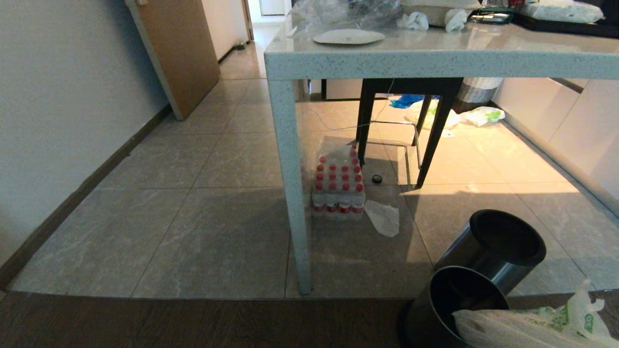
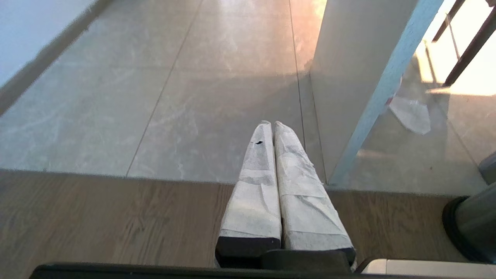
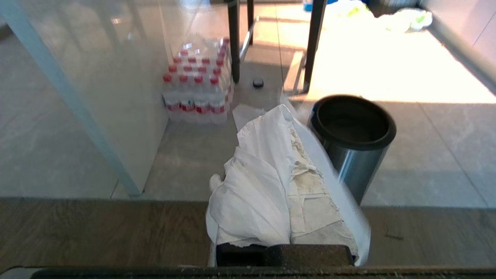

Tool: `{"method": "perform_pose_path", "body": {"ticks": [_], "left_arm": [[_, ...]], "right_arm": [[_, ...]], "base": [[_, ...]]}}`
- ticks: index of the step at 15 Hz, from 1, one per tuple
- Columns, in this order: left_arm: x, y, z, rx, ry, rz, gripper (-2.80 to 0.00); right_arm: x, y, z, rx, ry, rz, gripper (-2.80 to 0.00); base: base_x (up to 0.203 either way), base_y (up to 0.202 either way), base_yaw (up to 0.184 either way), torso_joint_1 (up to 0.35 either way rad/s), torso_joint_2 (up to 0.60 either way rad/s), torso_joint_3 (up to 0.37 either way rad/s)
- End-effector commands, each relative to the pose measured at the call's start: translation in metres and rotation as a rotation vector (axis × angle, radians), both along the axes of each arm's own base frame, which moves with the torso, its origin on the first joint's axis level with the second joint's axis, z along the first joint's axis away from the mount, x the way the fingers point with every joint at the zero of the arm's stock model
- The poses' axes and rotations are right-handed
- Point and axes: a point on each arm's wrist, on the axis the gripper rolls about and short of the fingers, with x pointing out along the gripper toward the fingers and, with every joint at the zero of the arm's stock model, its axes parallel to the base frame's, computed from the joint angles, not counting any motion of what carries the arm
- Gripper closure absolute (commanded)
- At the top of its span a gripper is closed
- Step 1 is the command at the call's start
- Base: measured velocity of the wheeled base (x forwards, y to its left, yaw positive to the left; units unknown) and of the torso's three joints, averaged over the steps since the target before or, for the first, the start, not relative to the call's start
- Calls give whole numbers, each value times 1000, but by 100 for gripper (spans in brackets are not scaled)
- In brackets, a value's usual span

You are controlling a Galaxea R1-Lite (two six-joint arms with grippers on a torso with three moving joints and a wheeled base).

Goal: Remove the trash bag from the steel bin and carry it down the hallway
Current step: Put the trash bag at the door

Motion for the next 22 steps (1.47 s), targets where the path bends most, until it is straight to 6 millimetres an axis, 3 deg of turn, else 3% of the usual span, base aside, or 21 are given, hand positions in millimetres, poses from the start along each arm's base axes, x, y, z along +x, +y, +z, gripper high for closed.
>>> {"method": "perform_pose_path", "body": {"ticks": [1, 13, 22], "left_arm": [[0, 0, 0, -1, -1, 0, 0], [0, 0, 0, -1, -2, 0, 0], [0, 0, 0, 3, -1, 0, 0]], "right_arm": [[3, 0, -11, -1, 39, 1, 0], [3, 0, -11, -1, 39, 1, 0], [3, 0, -11, -1, 39, 2, 0]], "base": [[0, 0, 0, 4, -2, 191], [0, 0, 0, 2, 1, 195], [0, 0, 0, 1, 0, 15]]}}
